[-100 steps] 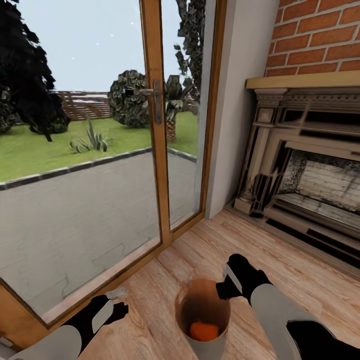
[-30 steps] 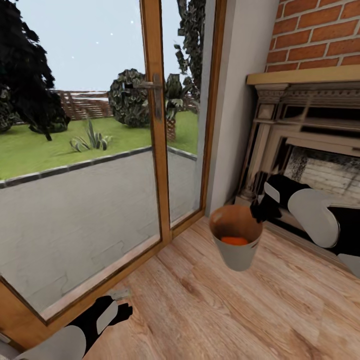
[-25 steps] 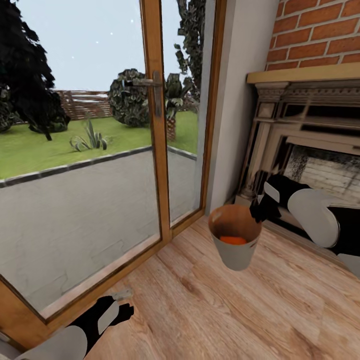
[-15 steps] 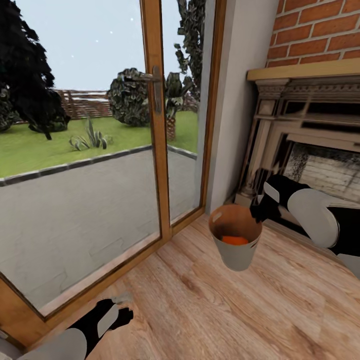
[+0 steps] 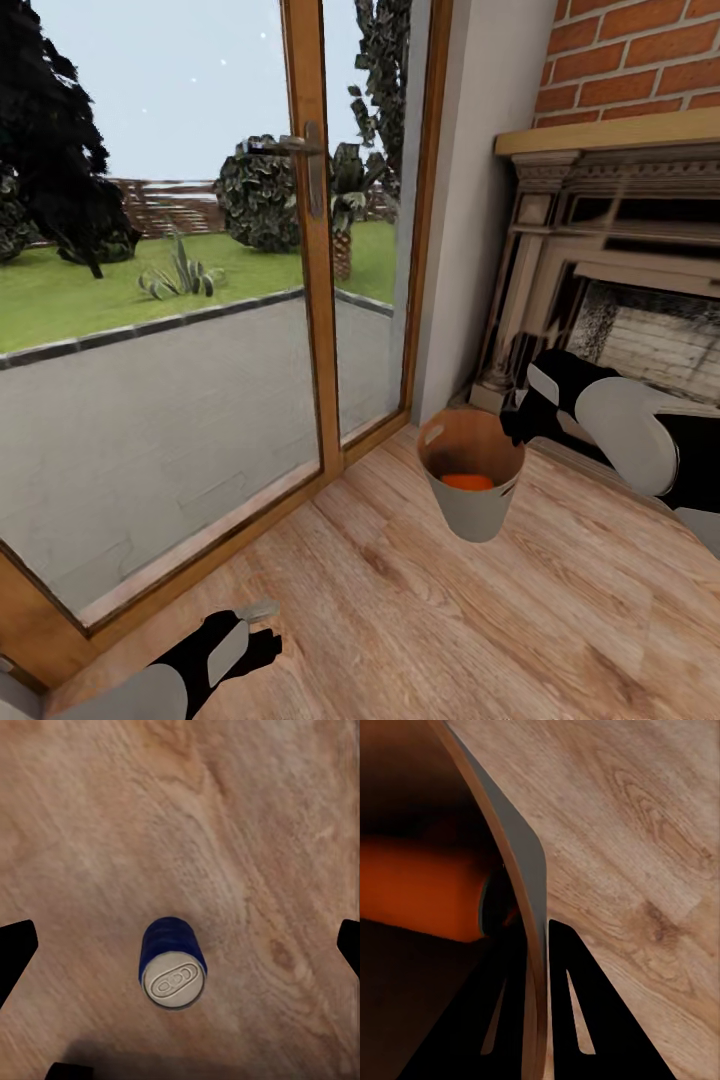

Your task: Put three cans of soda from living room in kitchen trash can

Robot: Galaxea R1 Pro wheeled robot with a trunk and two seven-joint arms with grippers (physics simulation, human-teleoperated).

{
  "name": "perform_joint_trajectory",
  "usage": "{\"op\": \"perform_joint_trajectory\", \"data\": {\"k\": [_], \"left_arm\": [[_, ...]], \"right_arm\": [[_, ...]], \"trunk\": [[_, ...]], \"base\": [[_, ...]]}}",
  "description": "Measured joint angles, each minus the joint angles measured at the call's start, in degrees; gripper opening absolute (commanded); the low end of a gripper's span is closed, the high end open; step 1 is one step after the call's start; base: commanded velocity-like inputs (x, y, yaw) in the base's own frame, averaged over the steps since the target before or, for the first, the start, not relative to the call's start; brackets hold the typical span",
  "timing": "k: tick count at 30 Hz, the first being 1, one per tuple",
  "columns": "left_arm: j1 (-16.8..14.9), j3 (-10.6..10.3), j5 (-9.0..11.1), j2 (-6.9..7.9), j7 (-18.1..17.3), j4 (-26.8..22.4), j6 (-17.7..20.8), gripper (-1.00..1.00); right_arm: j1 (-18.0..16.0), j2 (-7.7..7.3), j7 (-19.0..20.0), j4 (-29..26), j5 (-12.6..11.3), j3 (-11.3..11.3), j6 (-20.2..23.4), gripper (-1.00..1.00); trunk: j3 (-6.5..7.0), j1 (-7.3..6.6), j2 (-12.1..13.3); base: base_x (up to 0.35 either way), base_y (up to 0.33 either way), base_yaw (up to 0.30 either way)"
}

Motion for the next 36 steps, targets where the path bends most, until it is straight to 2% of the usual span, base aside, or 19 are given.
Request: {"op": "perform_joint_trajectory", "data": {"k": [2, 11, 31, 36], "left_arm": [[-0.02, 0.0, -0.02, -0.34, -0.14, 0.06, -0.04, 1.0], [-0.02, 0.03, 0.01, -0.66, -2.53, 0.18, -0.14, 1.0], [0.27, 0.42, 0.33, -0.03, -2.63, 1.4, -0.75, 1.0], [0.54, 0.43, 0.35, -0.01, -2.67, 1.43, -1.52, 1.0]], "right_arm": [[0.0, 0.0, 0.02, -0.02, -0.04, -0.03, 0.0, -1.0], [-0.01, 0.02, -0.03, 0.04, 0.23, 0.3, -0.01, -1.0], [-0.02, -0.03, -0.04, 0.0, 0.1, 0.18, 0.0, -1.0], [0.0, -0.07, 0.0, -0.01, 0.08, 0.2, 0.0, -1.0]], "trunk": [[0.0, 0.0, 0.0], [-1.61, 1.97, -3.59], [-1.62, 1.98, -3.61], [-2.51, 3.07, -5.6]], "base": [[0.0, 0.0, 0.0], [0.0, 0.0, 0.0], [0.0, 0.0, 0.0], [0.0, 0.0, 0.0]]}}
